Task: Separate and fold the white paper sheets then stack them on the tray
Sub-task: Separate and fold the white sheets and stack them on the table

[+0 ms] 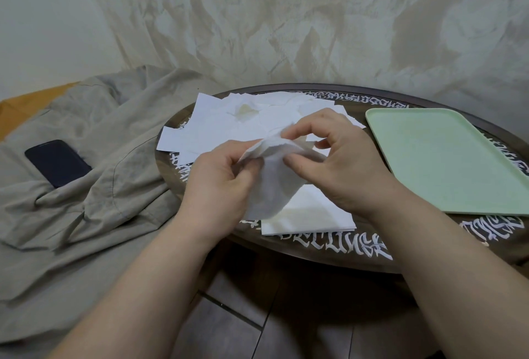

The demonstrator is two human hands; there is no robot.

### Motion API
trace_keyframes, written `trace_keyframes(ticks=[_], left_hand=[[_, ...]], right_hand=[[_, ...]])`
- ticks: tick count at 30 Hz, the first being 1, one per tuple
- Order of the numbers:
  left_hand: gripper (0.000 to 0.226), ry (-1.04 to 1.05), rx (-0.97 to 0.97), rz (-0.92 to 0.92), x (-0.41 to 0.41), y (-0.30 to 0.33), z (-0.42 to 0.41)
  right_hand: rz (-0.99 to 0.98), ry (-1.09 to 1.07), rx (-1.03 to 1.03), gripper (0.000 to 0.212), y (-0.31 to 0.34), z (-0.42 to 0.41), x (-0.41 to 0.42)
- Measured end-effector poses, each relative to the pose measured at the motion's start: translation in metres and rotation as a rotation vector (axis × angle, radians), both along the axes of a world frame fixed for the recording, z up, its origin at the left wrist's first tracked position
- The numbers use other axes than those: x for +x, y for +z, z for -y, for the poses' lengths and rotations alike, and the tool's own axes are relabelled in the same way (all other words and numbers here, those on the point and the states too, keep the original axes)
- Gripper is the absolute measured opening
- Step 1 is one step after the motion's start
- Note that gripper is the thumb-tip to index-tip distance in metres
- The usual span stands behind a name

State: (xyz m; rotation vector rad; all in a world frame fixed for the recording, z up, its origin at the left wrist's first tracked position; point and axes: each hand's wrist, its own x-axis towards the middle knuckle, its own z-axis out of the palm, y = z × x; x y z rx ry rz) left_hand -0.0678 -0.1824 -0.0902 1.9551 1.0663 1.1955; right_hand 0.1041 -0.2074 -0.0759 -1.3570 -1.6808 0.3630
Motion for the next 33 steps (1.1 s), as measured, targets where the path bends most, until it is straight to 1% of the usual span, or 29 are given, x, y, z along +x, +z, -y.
trace_keyframes(ticks=[3,6,10,12,14,16,17,19,22,25,29,31,33], left_hand=[[0.021,0.016,-0.045,0.097,-0.0019,-0.0022,-0.0025],[0.015,0.031,-0.108,0.163,-0.0032,-0.0031,-0.0042],[0.018,0.022,-0.168,0.19,-0.0045,-0.0043,-0.0055],[0.016,-0.009,-0.199,0.207,-0.004,-0.004,-0.0053],[0.017,-0.035,-0.228,0.216,-0.0031,-0.0036,-0.0045],[0.01,-0.038,-0.257,0.231,-0.0029,-0.0034,-0.0041],[0.011,-0.028,-0.27,0.237,-0.0026,-0.0027,-0.0038],[0.023,-0.001,-0.285,0.241,-0.0023,-0.0034,-0.0055],[0.037,0.055,-0.277,0.208,-0.0025,-0.0046,-0.0097],[0.039,0.015,-0.311,0.203,-0.0033,-0.0057,-0.0098],[0.035,-0.121,-0.365,0.188,-0.0015,-0.0058,-0.0045],[0.036,-0.136,-0.356,0.183,-0.0022,-0.0045,-0.0039],[0.041,-0.11,-0.332,0.186,-0.0028,-0.003,-0.0036]], right_hand=[[0.027,-0.015,-0.003,0.02,-0.0021,-0.001,0.0015],[0.014,-0.042,-0.04,0.014,-0.0015,-0.0007,0.0036],[-0.136,0.024,-0.098,0.011,-0.0038,-0.0007,0.0036],[-0.169,0.047,-0.105,0.013,-0.0049,-0.0011,0.0029],[-0.201,0.048,-0.111,0.01,-0.0056,-0.002,0.0032],[-0.218,0.042,-0.11,0.007,-0.0061,-0.0026,0.0049],[-0.223,0.039,-0.107,0.008,-0.0064,-0.0028,0.0058],[-0.242,0.043,-0.106,0.009,-0.0057,-0.0025,0.0067],[-0.267,0.125,-0.15,0.012,-0.0014,0.0003,0.0057],[-0.237,0.176,-0.192,0.014,0.0012,0.0024,0.0006],[-0.224,0.089,-0.17,0.008,-0.0023,-0.0001,-0.0007],[-0.18,0.083,-0.165,0.007,-0.0018,0.0002,0.001],[-0.137,0.144,-0.184,0.007,0.0014,0.0032,0.0023]])
